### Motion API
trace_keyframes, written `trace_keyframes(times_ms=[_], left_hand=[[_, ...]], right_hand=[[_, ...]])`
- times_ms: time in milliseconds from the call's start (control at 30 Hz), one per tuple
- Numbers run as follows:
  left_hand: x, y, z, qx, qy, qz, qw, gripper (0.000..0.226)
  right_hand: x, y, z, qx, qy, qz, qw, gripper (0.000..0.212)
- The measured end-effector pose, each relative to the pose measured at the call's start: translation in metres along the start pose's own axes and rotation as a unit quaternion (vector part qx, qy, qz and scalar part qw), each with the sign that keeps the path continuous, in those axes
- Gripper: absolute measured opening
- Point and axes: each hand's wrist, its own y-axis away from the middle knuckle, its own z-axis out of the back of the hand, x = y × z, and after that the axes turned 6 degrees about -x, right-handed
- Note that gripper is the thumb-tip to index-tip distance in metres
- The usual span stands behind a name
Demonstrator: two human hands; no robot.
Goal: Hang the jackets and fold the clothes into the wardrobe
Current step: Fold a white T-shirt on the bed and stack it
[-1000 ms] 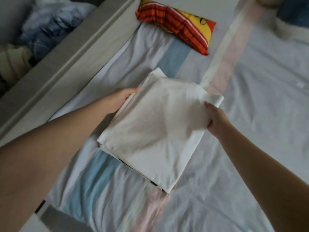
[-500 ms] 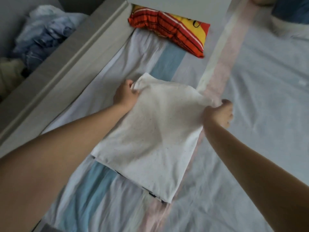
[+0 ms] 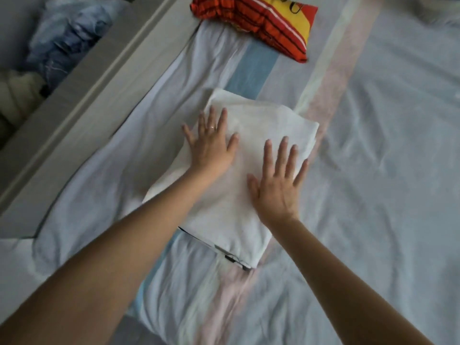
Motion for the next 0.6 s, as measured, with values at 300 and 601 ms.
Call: trace_keyframes(times_ms=[300,601], left_hand=[[0.07,0.133,-0.016,0.067,-0.048,0.139,0.987,0.074],[-0.117,0.21,-0.017,0.113,0.042,-0.096,0.988,0.091]], right_hand=[[-0.022,0.139,-0.006,0.236,-0.002,-0.064,0.97,0.08],[-0.145,0.183,0.095,0.158,-0.224,-0.145,0.951,0.034]])
